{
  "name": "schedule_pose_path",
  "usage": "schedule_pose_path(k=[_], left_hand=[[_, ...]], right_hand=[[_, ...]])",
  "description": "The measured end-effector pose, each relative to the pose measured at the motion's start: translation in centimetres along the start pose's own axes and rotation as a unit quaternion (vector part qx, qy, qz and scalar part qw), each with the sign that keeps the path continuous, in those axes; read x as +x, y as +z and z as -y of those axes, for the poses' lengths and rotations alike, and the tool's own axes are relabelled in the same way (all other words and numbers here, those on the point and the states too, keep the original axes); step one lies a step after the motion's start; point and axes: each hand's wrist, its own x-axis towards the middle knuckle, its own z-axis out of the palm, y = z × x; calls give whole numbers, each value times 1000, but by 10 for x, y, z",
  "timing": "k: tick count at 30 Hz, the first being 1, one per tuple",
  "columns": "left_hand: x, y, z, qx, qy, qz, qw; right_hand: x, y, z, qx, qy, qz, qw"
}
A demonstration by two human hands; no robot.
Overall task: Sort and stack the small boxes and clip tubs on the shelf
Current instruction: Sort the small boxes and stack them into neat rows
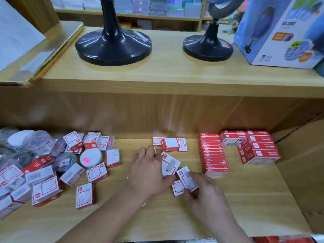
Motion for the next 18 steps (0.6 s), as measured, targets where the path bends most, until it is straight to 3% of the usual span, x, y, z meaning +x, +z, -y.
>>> schedule_pose_path(k=[5, 8, 11, 15, 18], left_hand=[[-2, 2, 6, -69, 14, -5, 998], [-3, 2, 7, -63, 53, -56, 995], [-2, -1, 12, -124, 61, -110, 984], [-4, -21, 3, -267, 33, -142, 953], [-7, -35, -21, -425, 9, -89, 901]], right_hand=[[-8, -6, 6, 2, 8, 18, 1000], [-10, -8, 7, -17, 13, 2, 1000], [-9, -13, 12, -64, -7, -9, 998], [-7, -24, 17, -96, -37, -13, 995], [-5, -39, 9, 52, -30, -111, 992]])
